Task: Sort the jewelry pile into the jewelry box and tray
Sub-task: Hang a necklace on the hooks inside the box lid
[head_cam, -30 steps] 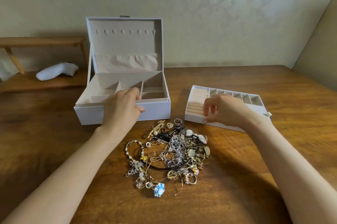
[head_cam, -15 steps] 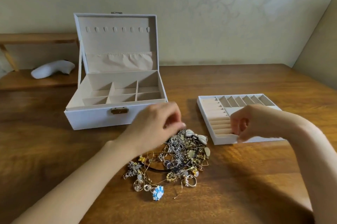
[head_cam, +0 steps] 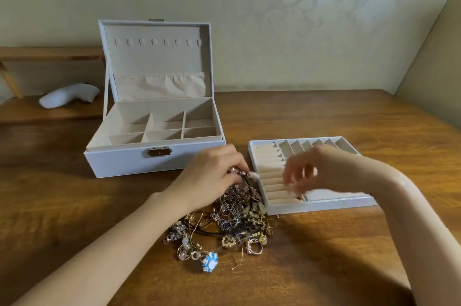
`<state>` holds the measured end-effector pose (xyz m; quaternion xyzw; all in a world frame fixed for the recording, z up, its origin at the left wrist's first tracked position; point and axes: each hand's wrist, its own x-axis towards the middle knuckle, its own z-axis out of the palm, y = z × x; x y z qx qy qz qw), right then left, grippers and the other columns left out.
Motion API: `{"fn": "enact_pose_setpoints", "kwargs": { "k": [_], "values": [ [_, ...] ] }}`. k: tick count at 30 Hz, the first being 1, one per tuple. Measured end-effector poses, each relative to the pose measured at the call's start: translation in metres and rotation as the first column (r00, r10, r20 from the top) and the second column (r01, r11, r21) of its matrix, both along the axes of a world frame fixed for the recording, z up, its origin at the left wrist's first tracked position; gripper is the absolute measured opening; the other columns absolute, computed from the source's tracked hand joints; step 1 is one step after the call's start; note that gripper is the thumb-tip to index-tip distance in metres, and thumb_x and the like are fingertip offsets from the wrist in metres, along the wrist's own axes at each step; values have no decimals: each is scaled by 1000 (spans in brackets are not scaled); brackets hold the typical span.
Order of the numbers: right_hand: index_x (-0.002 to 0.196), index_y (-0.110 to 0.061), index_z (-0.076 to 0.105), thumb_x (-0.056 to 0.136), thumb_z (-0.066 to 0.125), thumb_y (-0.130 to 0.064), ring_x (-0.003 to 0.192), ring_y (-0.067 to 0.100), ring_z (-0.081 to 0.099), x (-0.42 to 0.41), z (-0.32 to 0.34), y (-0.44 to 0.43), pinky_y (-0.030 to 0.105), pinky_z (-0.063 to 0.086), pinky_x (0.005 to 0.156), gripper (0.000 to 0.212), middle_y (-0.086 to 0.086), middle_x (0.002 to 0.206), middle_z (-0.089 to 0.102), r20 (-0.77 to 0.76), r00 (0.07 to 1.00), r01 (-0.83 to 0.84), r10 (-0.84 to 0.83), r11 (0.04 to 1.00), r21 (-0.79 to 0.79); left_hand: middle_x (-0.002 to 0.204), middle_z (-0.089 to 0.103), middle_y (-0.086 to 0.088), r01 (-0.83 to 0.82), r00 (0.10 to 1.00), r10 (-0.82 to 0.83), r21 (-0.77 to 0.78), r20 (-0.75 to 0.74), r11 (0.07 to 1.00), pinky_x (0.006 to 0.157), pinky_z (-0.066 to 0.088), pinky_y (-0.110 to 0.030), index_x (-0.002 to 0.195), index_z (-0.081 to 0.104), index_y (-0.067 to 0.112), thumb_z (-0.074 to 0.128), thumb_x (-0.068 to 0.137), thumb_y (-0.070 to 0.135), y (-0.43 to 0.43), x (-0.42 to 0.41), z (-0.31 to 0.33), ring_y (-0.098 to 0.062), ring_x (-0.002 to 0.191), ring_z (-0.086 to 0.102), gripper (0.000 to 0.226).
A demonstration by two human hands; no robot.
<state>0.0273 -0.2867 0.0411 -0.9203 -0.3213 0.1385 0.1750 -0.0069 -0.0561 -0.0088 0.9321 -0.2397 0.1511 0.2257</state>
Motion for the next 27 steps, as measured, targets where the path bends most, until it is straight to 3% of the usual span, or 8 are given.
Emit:
{"fn": "enact_pose_setpoints", "kwargs": {
  "k": [4,9,11,14,17,19,22,27],
  "values": [
    [90,-23,68,69,72,-41,57,0,59,4,14,42,16,44,49,28,-10,66,67,30,999,7,-22,906,423,87,60,5,-26,979,56,-153,196,988,64,52,-33,89,70,12,72,78,4,7,8,18,-13,74,59,14],
    [97,-10,66,67,74,-35,60,15,64,9,19,64,23,50,47,39,3,77,70,-56,997,73,-49,779,623,87,62,-3,-2,943,130,-385,306,923,70,47,-14,90,68,5,74,74,-1,15,4,30,-8,79,58,18],
    [93,-5,66,74,73,-23,62,20,66,8,16,68,25,52,50,28,13,79,70,-121,993,81,5,713,697,89,63,-4,2,946,149,-462,289,887,74,46,-11,92,65,6,74,74,0,14,1,31,-8,81,60,20],
    [89,1,63,82,66,0,59,20,66,4,10,75,28,56,55,8,22,78,67,-207,977,146,52,541,828,103,64,-3,-41,991,116,-688,63,725,84,48,-19,104,56,11,71,80,8,7,-2,30,-8,93,63,29],
    [94,-1,63,83,62,2,72,28,65,4,10,76,32,59,66,12,27,91,64,-244,968,206,57,373,905,106,69,-3,-134,917,-270,-864,-294,485,92,49,-33,117,53,13,58,83,22,1,-8,31,-18,99,66,35],
    [97,-5,64,81,62,-3,79,32,63,6,13,73,31,58,72,17,23,97,65,-278,957,250,79,256,934,84,71,-3,-130,854,-370,-839,-365,528,84,52,-30,112,60,9,57,88,26,0,-10,29,-18,83,67,29],
    [102,-3,60,79,59,-5,79,21,68,16,16,61,25,57,70,23,12,96,70,-359,922,357,147,42,933,59,57,4,-112,862,-347,-806,-370,581,73,49,-19,89,65,10,50,88,23,4,-9,30,-11,66,60,21],
    [112,4,53,90,52,2,76,14,65,40,13,31,19,54,67,23,14,102,67,-416,878,473,236,-291,832,61,59,2,-116,860,-391,-870,-329,479,83,52,-27,80,67,12,48,88,21,19,-6,31,-11,64,59,22]
  ]
}}
